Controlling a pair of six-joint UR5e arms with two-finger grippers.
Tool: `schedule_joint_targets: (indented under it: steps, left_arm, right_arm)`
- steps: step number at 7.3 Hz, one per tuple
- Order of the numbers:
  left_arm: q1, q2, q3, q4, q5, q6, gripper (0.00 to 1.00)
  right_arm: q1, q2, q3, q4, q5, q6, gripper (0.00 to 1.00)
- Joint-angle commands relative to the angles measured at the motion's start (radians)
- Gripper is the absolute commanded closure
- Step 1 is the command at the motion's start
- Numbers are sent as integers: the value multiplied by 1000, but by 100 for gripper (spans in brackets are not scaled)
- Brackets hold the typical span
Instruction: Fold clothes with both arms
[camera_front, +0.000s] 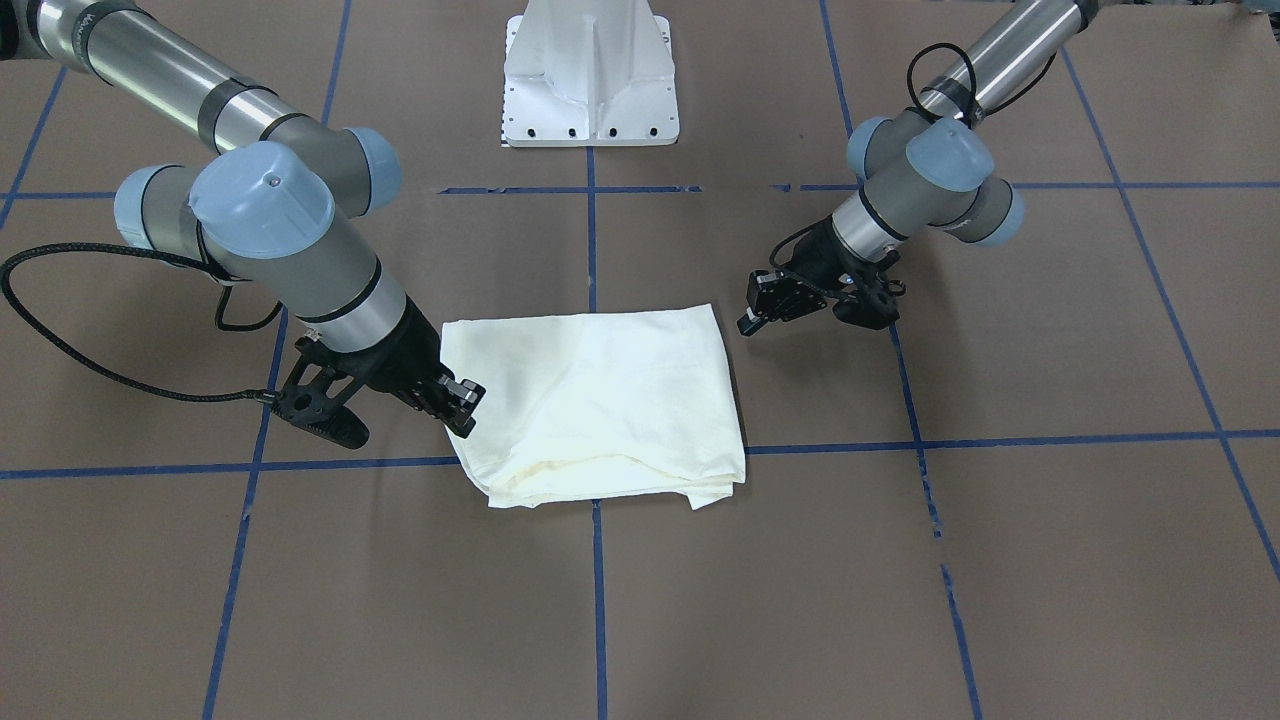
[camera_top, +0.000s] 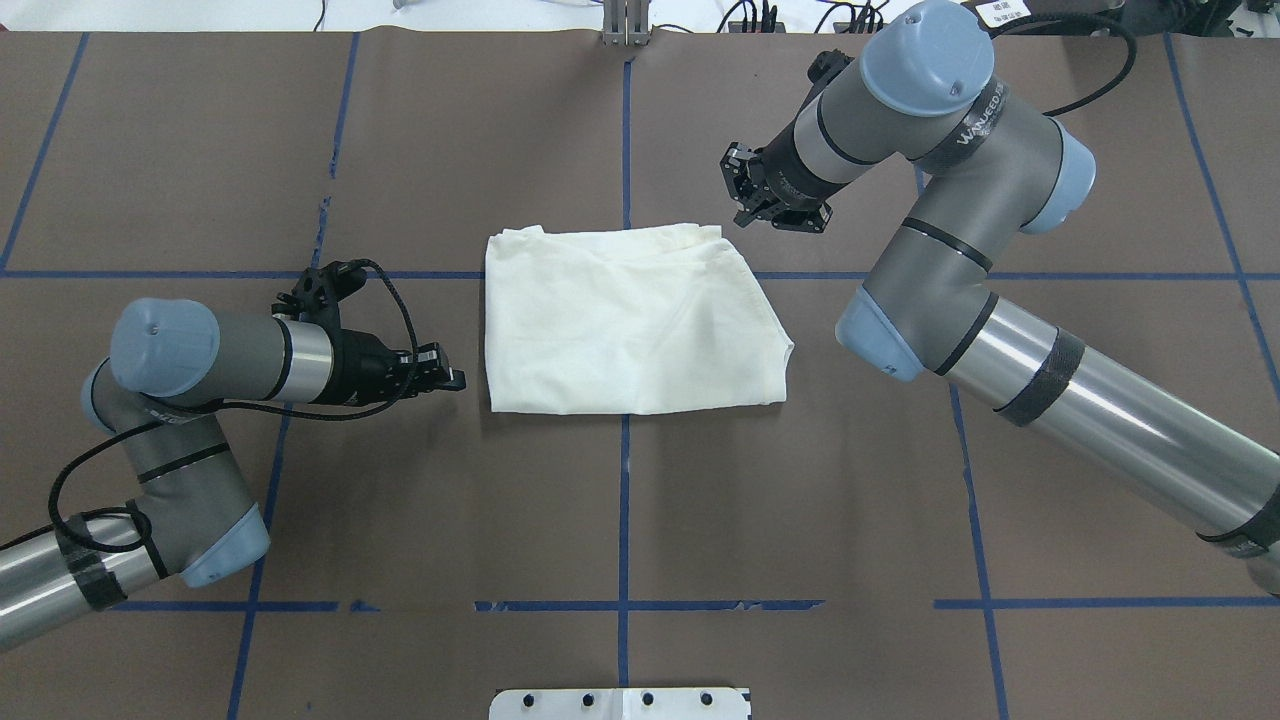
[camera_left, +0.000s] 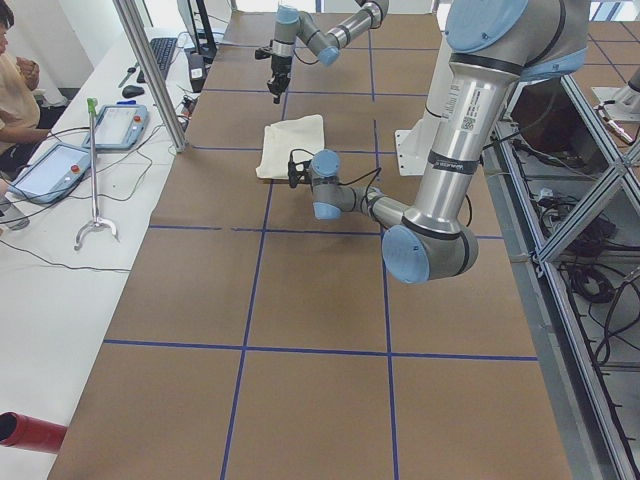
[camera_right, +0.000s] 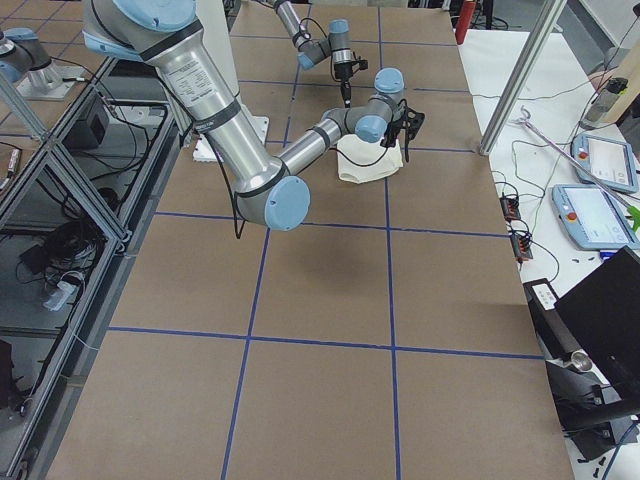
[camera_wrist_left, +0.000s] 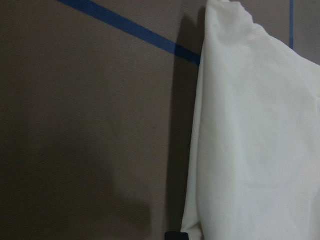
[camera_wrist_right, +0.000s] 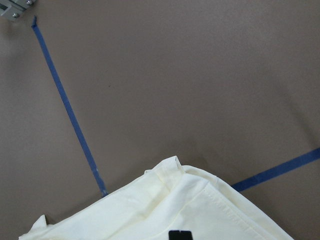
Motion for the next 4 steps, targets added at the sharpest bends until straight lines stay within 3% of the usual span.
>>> schedule_joint_targets:
  steps: [1, 3, 4]
  left_arm:
    - [-108, 99, -122, 1, -59, 10, 100]
    - [-220, 235, -176, 42, -89, 268, 100]
    - [-348, 292, -193, 78, -170, 436, 100]
  right_arm:
    - [51, -91, 73, 0, 51, -11, 100]
    - [192, -249, 196, -2, 184, -141, 96]
    - [291, -309, 216, -3, 268, -257, 91]
